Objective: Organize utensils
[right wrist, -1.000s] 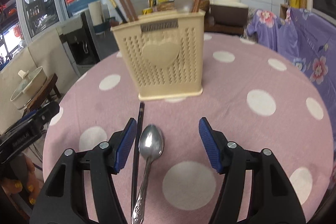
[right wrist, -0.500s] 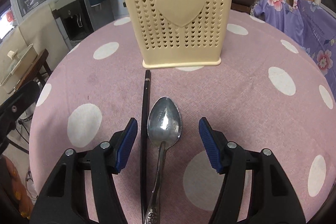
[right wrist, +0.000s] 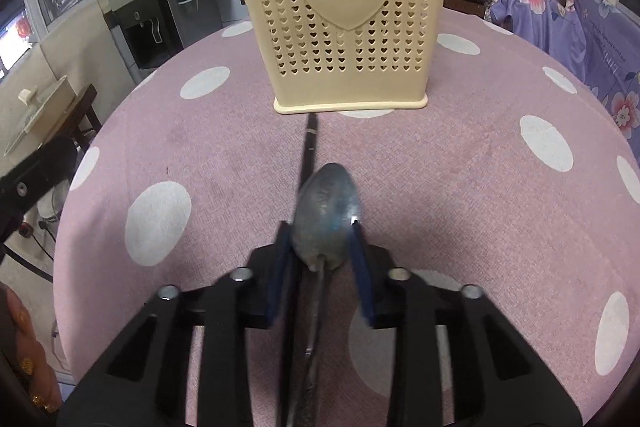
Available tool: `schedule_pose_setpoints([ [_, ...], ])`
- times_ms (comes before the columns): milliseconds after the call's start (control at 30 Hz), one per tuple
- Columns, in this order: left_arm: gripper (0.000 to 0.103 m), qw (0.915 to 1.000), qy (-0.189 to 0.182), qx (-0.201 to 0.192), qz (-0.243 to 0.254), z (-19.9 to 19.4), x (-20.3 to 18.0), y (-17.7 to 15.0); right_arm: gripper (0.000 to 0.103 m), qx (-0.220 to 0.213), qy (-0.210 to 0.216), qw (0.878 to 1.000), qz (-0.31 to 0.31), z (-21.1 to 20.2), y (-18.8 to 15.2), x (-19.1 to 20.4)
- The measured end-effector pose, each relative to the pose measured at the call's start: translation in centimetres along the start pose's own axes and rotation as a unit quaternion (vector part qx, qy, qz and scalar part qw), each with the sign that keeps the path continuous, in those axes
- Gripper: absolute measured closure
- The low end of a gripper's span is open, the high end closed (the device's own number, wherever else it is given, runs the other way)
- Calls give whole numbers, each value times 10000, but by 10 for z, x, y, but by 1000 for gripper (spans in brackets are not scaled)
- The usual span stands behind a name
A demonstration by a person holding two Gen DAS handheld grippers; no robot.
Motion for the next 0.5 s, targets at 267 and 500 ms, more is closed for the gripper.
schedule_pose_setpoints([
  [267, 5, 10000, -25, 36, 77, 0, -8, -5, 81, 55, -241, 9996, 166, -7, -8, -28],
  [500, 5, 9999, -89, 53, 98, -1, -14, -5, 81, -45, -147, 9998, 144, -19, -10, -30],
])
Point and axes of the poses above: each gripper's, at about its wrist camera, not at the fingertips, and z roughly the way its jaws point, x to its left, y to its top, the point moved 6 cm from there along z, roughly the way its jaws point, and after that the axes turned 15 degrees about -z, right-handed, at the moved point
